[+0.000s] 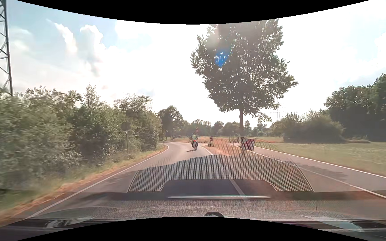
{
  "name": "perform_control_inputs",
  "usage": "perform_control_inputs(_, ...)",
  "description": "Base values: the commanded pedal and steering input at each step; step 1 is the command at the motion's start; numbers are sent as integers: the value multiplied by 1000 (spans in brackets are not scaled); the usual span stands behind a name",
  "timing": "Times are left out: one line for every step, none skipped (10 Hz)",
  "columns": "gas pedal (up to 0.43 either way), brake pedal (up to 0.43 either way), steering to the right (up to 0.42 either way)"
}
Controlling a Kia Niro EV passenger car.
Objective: Follow the waypoints while adhering to traffic rules and regulations
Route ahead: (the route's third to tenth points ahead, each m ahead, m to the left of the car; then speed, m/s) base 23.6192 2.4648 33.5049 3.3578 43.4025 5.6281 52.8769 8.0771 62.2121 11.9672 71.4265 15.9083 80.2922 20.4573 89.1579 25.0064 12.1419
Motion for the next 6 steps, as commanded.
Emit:
perform_control_inputs(138, 0, -5)
perform_control_inputs(138, 0, -3)
perform_control_inputs(138, 0, -3)
perform_control_inputs(138, 0, -3)
perform_control_inputs(138, 0, -3)
perform_control_inputs(138, 0, -4)
